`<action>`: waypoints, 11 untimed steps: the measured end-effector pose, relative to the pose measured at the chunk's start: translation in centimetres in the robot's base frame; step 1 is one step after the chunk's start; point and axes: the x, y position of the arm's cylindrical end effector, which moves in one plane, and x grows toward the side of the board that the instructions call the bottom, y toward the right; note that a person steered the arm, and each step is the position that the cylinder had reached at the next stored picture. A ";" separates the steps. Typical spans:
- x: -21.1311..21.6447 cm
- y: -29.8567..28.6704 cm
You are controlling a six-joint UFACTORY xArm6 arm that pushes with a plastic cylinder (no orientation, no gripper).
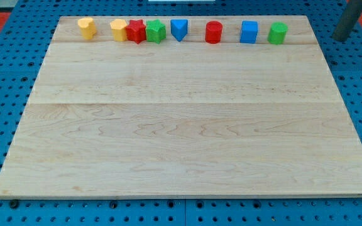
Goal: Move the green circle to the right center
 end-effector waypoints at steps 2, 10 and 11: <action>-1.2 0.0; 5.3 -14.2; 5.9 -19.2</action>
